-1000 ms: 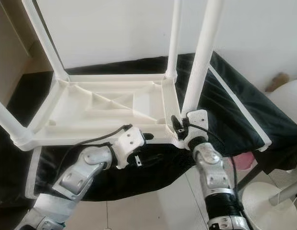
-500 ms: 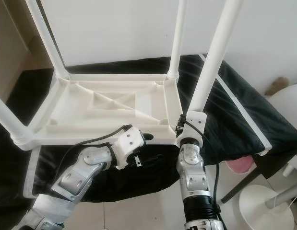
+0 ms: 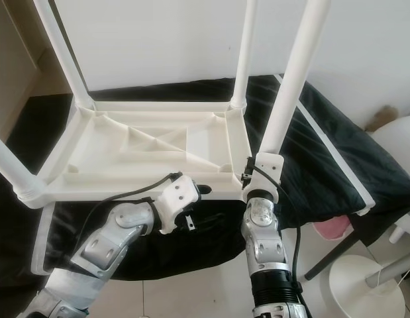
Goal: Building children table
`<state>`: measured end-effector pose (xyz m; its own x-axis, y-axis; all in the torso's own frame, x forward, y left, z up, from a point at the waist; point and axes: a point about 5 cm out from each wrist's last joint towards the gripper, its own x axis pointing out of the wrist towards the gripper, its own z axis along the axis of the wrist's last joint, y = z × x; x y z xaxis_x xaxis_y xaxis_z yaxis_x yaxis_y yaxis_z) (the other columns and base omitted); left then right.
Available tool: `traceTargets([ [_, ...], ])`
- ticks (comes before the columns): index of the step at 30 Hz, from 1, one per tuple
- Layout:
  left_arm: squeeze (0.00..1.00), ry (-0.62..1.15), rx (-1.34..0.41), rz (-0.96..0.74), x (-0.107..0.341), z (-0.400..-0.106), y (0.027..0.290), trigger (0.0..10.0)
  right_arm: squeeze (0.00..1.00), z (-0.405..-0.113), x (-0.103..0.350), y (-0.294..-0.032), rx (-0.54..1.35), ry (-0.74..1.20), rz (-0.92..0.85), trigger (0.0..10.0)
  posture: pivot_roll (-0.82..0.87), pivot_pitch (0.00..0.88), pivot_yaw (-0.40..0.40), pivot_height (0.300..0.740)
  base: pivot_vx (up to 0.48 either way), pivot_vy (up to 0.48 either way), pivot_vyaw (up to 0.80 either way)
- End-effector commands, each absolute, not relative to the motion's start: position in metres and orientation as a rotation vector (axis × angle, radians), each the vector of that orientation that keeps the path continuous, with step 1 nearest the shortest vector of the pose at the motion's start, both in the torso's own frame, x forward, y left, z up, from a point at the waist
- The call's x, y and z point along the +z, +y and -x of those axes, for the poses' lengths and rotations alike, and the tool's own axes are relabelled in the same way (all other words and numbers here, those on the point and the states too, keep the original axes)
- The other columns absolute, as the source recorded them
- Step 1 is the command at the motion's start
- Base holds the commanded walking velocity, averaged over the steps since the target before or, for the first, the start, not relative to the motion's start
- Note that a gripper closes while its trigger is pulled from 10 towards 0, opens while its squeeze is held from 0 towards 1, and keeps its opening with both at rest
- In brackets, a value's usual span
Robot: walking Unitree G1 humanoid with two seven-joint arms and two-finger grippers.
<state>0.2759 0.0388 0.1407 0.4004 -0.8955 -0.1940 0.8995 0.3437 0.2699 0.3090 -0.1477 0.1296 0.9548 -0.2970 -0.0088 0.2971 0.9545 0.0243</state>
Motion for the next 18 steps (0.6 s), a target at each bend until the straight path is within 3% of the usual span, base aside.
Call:
traceTargets([
  [1,0.0,0.006,-1.148,-0.37,0.142,-0.275,0.04,10.0,0.3,-0.304,0.116,-0.157,-0.314,0.073,-0.01,10.0,0.0,0.0,-0.018,0.74,0.0,0.0,0.0],
  [2,0.0,0.006,-1.148,-0.37,0.142,-0.275,0.04,10.0,1.0,-0.304,0.118,-0.16,-0.301,0.056,-0.013,10.0,0.0,0.0,-0.018,0.74,0.0,0.0,0.0],
  [17,0.0,0.008,-1.155,-0.375,0.142,-0.278,0.042,10.0,1.0,-0.297,0.131,-0.195,-0.044,-0.075,-0.007,10.0,-0.02,0.0,0.001,0.74,0.0,0.0,0.0],
  [18,0.0,0.007,-1.156,-0.377,0.143,-0.278,0.042,10.0,0.0,-0.298,0.132,-0.197,0.007,-0.078,-0.007,10.0,-0.02,0.0,0.005,0.74,0.0,0.0,0.0],
])
